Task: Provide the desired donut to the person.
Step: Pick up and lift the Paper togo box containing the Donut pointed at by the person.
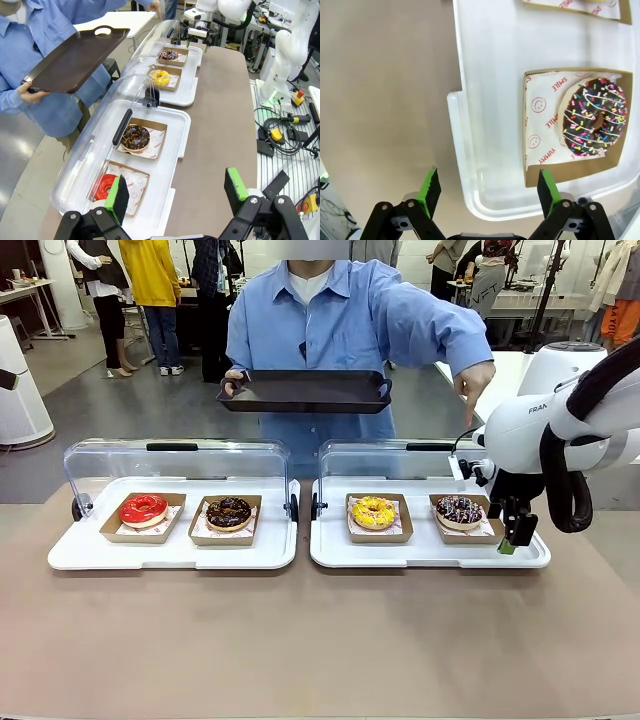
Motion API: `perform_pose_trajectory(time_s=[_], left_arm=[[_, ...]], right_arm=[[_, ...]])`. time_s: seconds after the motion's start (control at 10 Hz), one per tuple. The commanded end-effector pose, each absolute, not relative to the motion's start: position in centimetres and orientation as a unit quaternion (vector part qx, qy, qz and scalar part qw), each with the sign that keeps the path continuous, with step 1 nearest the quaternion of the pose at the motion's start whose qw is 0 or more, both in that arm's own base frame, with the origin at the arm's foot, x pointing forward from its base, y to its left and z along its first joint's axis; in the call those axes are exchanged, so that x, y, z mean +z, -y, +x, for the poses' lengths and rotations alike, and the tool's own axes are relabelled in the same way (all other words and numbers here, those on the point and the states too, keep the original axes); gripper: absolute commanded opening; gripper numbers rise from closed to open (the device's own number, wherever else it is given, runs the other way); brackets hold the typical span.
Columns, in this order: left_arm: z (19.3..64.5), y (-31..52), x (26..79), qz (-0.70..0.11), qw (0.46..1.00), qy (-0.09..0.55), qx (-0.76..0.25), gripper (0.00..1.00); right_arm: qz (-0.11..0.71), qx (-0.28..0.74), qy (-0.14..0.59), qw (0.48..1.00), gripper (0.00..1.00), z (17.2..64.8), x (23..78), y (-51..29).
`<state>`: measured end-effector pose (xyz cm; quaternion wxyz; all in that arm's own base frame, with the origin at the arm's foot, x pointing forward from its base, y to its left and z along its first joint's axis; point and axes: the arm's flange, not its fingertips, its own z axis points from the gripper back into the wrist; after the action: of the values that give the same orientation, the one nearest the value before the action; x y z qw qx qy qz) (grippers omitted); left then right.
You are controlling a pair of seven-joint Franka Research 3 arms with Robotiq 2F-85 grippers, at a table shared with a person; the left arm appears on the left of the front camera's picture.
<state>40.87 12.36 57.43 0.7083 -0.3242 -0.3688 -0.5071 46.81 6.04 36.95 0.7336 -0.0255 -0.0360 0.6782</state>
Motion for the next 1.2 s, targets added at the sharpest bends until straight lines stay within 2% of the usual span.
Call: perform_pose_trajectory(time_s=[0.0,0.4,1.1], left_arm=[[40.8,-12.4,57.6,-0.325,0.707,0.371,-0.507,1.00],[40.8,-12.4,57.6,-0.325,0.707,0.371,-0.507,1.00],[40.8,-12.4,57.6,-0.325,0.707,0.371,-0.507,1.00]], right_arm=[[-0.015,0.682,0.059,0.729,1.00,47.9,36.4,-5.4],[-0.027,0.677,0.077,0.732,1.00,48.3,36.1,-4.7],[0.019,0.692,0.078,0.718,1.00,50.0,35.2,-2.6]])
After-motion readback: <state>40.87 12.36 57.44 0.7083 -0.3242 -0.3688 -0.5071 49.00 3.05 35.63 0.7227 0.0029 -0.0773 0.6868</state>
